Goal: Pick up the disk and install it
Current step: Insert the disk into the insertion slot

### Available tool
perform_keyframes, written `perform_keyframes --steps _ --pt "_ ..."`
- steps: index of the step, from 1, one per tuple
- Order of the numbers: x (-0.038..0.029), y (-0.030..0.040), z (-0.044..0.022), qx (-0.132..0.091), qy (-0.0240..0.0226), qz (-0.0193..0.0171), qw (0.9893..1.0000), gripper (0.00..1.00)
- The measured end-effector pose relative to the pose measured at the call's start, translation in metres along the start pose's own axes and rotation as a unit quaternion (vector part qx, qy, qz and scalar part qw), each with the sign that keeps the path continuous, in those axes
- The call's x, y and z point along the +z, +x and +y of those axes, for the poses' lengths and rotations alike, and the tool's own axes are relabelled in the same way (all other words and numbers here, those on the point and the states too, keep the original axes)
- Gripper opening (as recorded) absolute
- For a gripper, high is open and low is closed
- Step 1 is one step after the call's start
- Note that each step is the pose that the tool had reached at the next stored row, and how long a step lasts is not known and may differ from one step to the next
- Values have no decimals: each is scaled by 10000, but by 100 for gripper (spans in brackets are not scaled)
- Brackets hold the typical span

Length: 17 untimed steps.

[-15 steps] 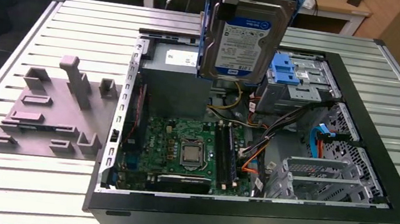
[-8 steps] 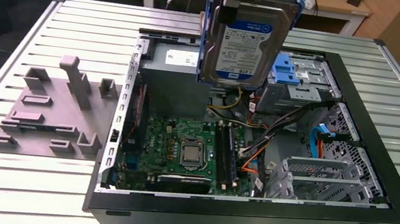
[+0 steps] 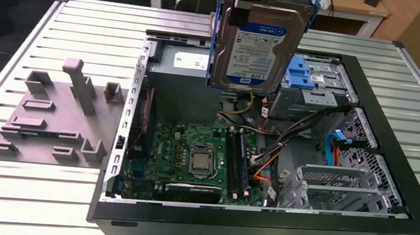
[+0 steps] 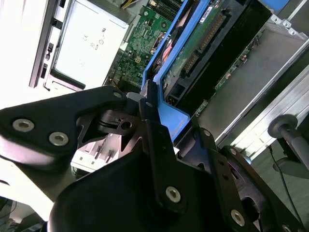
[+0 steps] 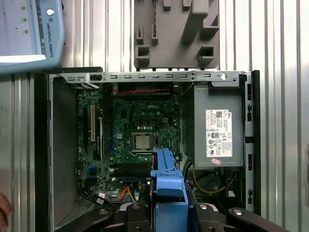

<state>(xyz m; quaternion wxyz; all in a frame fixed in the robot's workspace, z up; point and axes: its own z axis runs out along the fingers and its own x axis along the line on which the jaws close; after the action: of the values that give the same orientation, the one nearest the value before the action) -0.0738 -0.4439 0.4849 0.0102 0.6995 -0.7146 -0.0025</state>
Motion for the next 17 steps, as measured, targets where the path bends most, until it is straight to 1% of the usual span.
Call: perform_keyframes --steps 5,8,13,15,17 --pt "2 4 0 0 1 1 10000 36" --pt "4 20 -1 -1 0 3 10000 36" --pt "13 128 -3 0 0 1 10000 36" --pt "14 146 -3 0 0 1 10000 36" --pt "14 147 -3 0 0 2 10000 36"
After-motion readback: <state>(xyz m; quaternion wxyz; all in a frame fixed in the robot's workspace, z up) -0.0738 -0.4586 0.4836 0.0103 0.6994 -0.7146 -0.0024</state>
